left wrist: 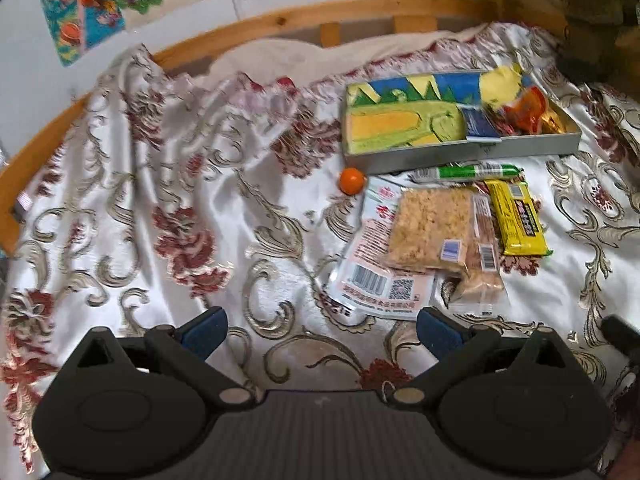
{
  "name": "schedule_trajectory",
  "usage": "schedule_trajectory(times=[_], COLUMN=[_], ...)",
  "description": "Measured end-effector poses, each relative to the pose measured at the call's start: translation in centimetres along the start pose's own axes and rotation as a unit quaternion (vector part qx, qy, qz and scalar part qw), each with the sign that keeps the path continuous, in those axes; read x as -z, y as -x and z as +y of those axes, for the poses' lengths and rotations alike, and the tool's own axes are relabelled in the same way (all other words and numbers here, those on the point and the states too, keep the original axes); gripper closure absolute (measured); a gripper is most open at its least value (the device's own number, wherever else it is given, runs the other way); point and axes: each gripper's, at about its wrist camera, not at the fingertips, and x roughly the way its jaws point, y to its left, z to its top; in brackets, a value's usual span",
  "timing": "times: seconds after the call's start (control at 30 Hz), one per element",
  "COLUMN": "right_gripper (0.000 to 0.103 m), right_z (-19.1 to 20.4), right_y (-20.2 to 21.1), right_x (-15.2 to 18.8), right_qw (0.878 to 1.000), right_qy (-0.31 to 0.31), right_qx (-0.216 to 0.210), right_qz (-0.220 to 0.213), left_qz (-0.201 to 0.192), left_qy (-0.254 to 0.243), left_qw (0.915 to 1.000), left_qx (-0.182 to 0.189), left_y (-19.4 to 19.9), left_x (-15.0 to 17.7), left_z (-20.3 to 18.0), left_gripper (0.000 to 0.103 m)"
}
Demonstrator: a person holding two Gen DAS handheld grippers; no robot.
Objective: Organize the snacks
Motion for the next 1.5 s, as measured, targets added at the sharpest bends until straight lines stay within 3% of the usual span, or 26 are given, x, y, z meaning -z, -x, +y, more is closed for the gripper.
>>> schedule_trajectory(times=[0.13, 0.37, 0.5, 0.7, 0.83, 0.97, 1.1, 1.27, 1.4, 1.47, 1.5], right_gripper=[0.001, 0.001, 0.001, 0.001, 0.001, 0.001, 0.001, 0.001, 0.010, 0.019, 0.020], right_z=[0.8, 2.3, 3.8, 5.0, 4.9, 4.8, 4.5, 4.7, 4.8, 4.8, 4.7], right_y=[-1.2, -3.5, -5.1, -6.4, -7.3, -8.5, -9.8, -12.1, -13.9, -14.5, -14.6], right_x=[0.3, 0.5, 0.3, 0.1, -0.4, -0.7, -1.6, -2.2, -2.0, -1.8, -1.7], right_qw=[1.000, 0.998, 0.994, 0.990, 0.990, 0.990, 0.993, 0.992, 0.989, 0.988, 0.987], right_qy=[0.011, 0.041, 0.085, 0.113, 0.100, 0.091, 0.039, -0.021, -0.052, -0.057, -0.063], right_qx=[-0.018, -0.031, -0.046, -0.056, -0.048, -0.024, -0.026, -0.026, -0.018, -0.012, -0.015], right_qz=[0.017, 0.042, 0.058, 0.071, 0.085, 0.108, 0.110, 0.124, 0.139, 0.146, 0.147], left_qz=[0.002, -0.005, 0.009, 0.012, 0.022, 0.017, 0.020, 0.049, 0.063, 0.059, 0.056], left_qy=[0.030, 0.043, 0.046, 0.032, 0.018, 0.010, 0.004, 0.027, 0.030, 0.021, 0.015], left_qw=[0.9983, 0.9936, 0.9865, 0.9819, 0.9756, 0.9745, 0.9738, 0.9657, 0.9658, 0.9673, 0.9682], left_qx=[0.050, 0.104, 0.157, 0.186, 0.218, 0.224, 0.226, 0.253, 0.250, 0.246, 0.244], left_y=[-1.2, -3.2, -4.6, -6.3, -7.7, -8.7, -9.6, -10.9, -12.0, -12.1, -12.1], left_x=[-0.3, -1.8, -2.6, -3.0, -3.8, -4.1, -4.7, -5.6, -6.2, -6.3, -6.3], left_z=[0.4, -0.2, -0.4, -0.6, -1.2, -1.5, -1.7, -1.8, -2.2, -2.3, -2.4], left_gripper=[0.000, 0.000, 0.000, 0.001, 0.001, 0.002, 0.005, 0.008, 0.013, 0.015, 0.020])
